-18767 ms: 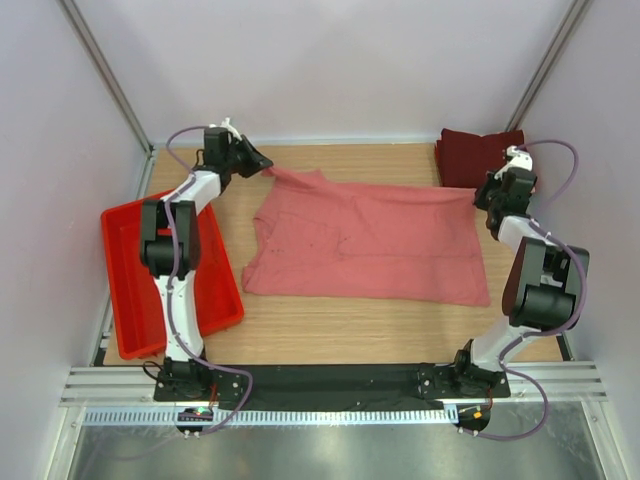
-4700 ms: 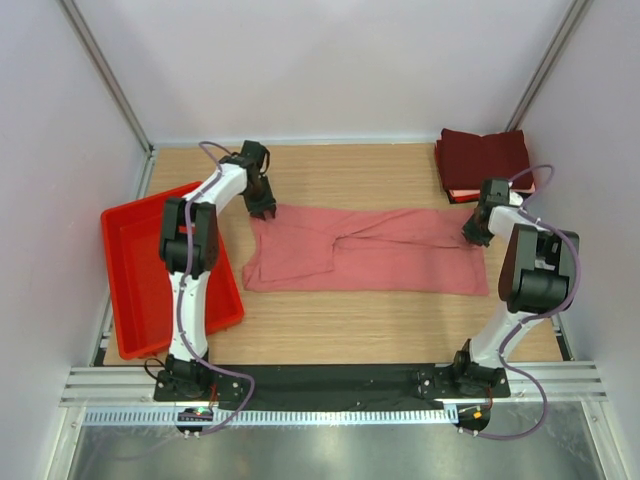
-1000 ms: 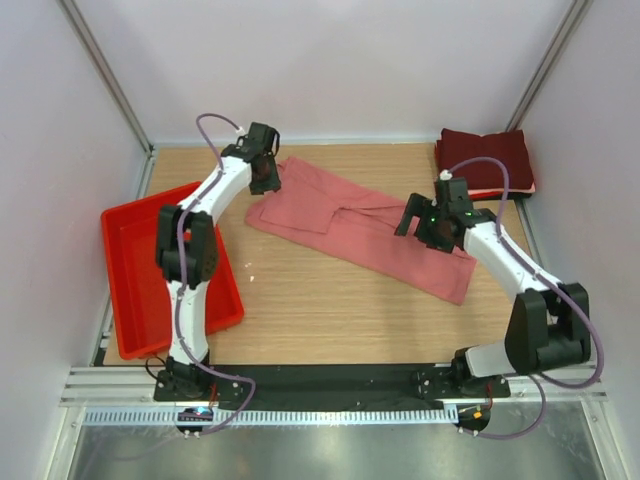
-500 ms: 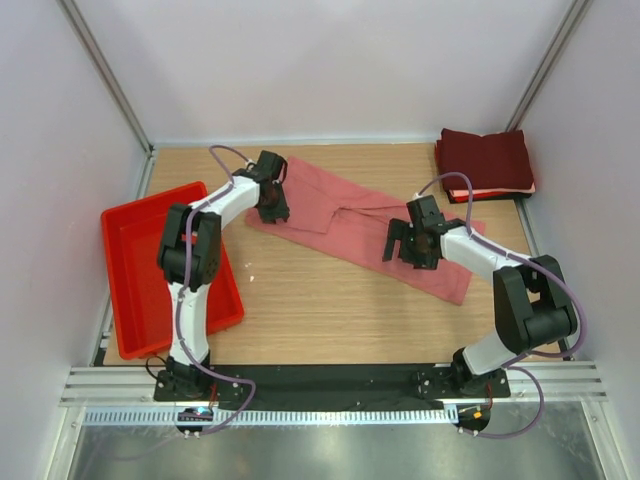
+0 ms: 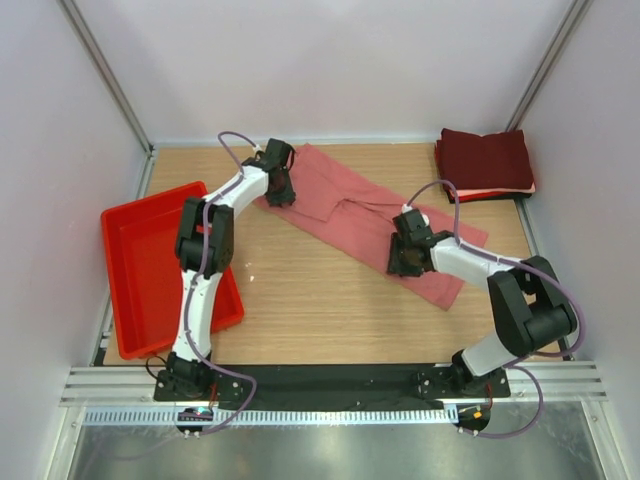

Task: Fold and stack the t-shirts
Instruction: Fold the tshirt

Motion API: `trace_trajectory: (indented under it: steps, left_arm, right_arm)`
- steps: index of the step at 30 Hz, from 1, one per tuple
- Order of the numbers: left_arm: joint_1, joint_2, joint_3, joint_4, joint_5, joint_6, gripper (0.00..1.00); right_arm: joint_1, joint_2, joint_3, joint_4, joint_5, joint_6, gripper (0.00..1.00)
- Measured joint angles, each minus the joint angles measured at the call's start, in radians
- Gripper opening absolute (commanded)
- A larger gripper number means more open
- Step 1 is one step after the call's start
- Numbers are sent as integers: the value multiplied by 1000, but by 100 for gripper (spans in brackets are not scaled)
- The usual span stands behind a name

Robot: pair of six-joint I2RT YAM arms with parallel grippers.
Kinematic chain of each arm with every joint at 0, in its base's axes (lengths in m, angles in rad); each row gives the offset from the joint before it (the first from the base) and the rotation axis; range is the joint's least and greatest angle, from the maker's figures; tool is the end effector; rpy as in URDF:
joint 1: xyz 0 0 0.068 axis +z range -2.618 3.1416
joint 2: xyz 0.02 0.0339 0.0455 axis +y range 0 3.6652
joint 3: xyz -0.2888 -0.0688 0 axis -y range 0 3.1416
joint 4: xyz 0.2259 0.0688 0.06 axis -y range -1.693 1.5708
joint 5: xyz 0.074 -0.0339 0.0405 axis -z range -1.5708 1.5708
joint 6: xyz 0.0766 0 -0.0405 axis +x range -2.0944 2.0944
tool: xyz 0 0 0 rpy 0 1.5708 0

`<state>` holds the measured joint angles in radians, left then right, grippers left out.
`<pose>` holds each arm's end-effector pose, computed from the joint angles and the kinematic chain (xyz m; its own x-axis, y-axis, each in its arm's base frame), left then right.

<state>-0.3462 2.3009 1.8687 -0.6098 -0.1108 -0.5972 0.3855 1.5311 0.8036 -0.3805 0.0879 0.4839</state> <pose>0.4907 -0.1680 0.1589 -0.8317 -0.2941 -0.4709 -0.2212 0.9535 -0.2047 0.2659 0.1007 0.1622 -0.8913 0.1384 -0.4317 0.0863 0.9866 0.1382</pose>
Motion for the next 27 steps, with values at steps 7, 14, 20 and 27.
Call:
trace_trajectory:
  steps: [7,14,20,27]
  left_arm:
    - [21,97,153,0,27,23,36]
    - [50,115,185,7,101,33,40]
    - [58,47,111,-13,149,31,41]
    - [29,-124,-51,4,159,-12,40]
  right_arm:
    - [166,-66,-70,45,47,104,48]
    - [245,-108,-67,-7,75,173,54]
    - [244,-164,-5,-97,122,133,45]
    - [243,-178,-11,-130,166,71,19]
